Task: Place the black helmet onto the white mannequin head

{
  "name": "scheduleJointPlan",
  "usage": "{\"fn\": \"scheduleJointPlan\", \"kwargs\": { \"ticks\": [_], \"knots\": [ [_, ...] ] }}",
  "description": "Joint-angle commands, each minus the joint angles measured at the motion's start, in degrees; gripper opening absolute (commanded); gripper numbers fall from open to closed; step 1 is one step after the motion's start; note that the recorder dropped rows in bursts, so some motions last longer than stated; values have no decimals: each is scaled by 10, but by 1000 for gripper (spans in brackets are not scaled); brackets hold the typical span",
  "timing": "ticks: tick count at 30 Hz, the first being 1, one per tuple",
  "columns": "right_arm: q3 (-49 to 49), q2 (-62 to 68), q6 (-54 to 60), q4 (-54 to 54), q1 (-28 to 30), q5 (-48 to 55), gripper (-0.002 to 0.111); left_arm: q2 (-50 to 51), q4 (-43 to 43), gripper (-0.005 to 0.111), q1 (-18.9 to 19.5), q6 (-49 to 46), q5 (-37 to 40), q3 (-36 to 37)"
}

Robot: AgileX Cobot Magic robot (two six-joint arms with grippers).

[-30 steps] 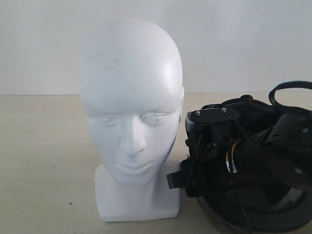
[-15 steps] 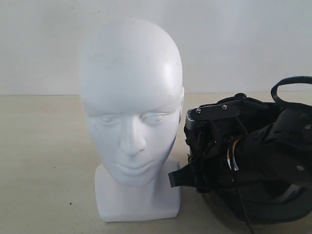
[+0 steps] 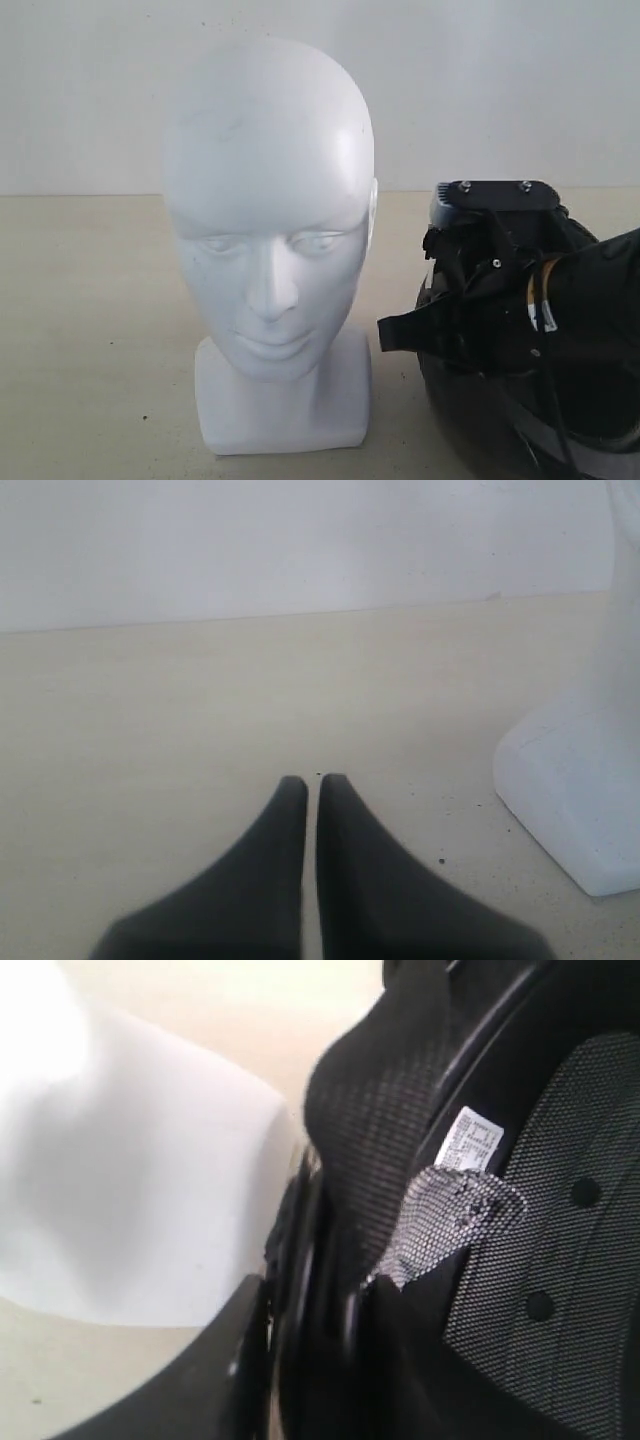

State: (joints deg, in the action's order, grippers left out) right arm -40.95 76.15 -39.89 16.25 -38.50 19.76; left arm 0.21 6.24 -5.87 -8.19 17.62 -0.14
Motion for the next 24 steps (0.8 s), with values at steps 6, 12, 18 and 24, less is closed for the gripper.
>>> {"fn": "scheduleJointPlan", "kwargs": {
  "ticks": [6,12,18,24],
  "knots": [
    [9,-147,-23,-34,2,2,0,-2,3,5,1,-1,-2,1],
    [9,-202,22,-57,2,93,0,-2,3,5,1,-1,-2,1],
    [29,-200,133,-54,2,141,0,-2,3,5,1,-1,-2,1],
    [67,-135,128,-55,2,14,0,-2,3,5,1,-1,-2,1]
  ]
}}
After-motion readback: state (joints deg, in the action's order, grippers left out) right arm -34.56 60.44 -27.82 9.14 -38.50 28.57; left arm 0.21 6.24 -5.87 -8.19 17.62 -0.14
